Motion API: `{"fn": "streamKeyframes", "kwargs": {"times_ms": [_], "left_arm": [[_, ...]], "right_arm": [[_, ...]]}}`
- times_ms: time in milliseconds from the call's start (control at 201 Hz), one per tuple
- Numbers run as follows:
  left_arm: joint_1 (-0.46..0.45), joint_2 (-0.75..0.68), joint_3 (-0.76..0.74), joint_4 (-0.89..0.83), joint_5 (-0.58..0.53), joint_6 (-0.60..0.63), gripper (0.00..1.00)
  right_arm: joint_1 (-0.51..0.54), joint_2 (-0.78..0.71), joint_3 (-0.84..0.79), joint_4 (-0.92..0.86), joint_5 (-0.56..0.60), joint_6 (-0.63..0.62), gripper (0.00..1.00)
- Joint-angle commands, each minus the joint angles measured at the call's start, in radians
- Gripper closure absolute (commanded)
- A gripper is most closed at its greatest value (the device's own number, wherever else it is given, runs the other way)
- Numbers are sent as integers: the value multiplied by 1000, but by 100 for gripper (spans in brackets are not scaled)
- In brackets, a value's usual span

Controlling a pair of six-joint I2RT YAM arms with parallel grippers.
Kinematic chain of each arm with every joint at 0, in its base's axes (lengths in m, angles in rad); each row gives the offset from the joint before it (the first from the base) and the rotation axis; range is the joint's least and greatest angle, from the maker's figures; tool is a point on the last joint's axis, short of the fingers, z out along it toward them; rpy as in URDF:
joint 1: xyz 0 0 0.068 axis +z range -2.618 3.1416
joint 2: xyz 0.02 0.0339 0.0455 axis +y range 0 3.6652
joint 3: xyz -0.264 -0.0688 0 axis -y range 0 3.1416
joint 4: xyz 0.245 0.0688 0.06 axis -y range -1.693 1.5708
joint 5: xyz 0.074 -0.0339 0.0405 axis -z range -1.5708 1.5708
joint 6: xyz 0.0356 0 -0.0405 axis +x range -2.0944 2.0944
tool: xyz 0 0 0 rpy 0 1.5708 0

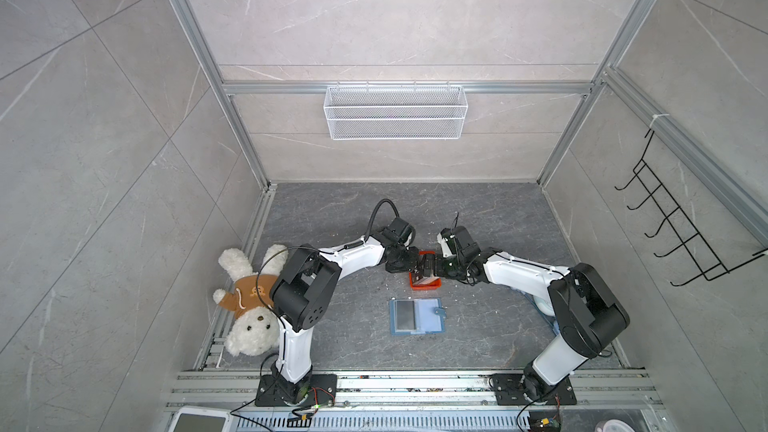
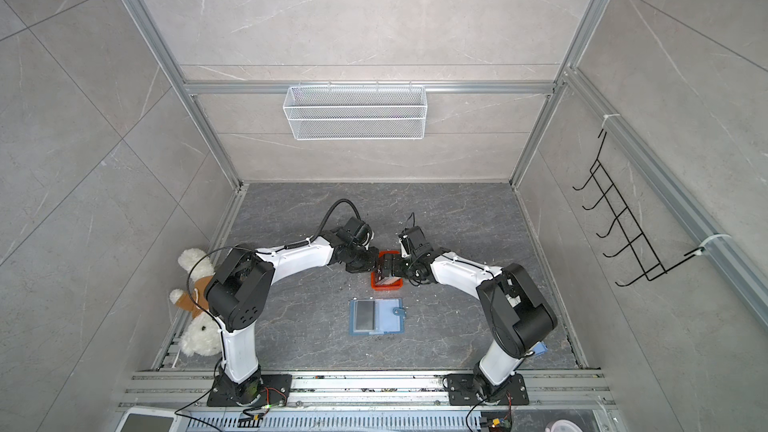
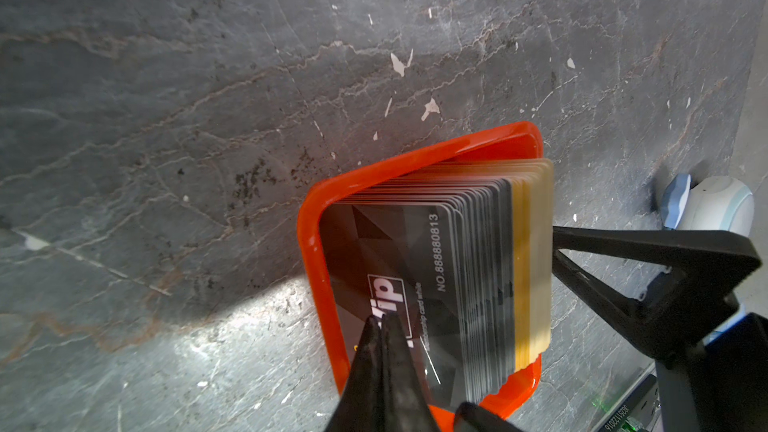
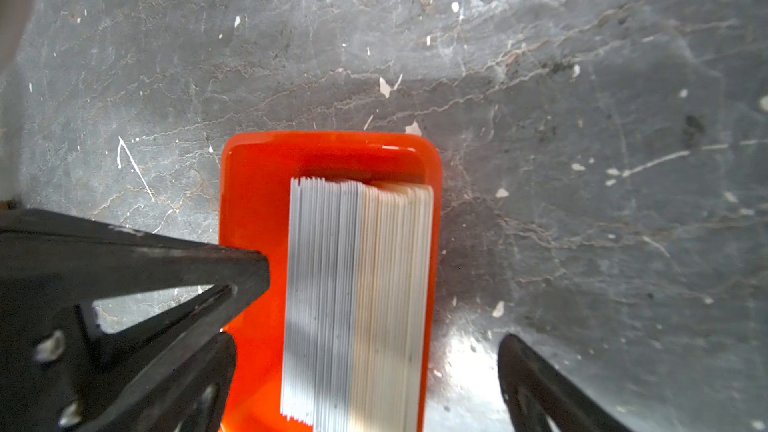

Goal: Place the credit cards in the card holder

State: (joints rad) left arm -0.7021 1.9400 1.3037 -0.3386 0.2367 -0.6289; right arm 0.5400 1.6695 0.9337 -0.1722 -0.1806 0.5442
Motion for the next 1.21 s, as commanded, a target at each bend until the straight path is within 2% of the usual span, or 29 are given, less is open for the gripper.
{"fn": "streamKeyframes", "kwargs": {"times_ms": [0, 657, 1205], "left_arm": [[3, 11, 20, -23, -11, -5, 100], [3, 1, -3, -6, -12, -12, 100], [4, -1, -12, -7, -14, -12, 100]], "right_arm": [[-3, 28, 31, -15, -7, -25, 1], [-3, 62, 25, -23, 38, -7, 2], [-2, 26, 21, -44, 61, -12, 3]]}}
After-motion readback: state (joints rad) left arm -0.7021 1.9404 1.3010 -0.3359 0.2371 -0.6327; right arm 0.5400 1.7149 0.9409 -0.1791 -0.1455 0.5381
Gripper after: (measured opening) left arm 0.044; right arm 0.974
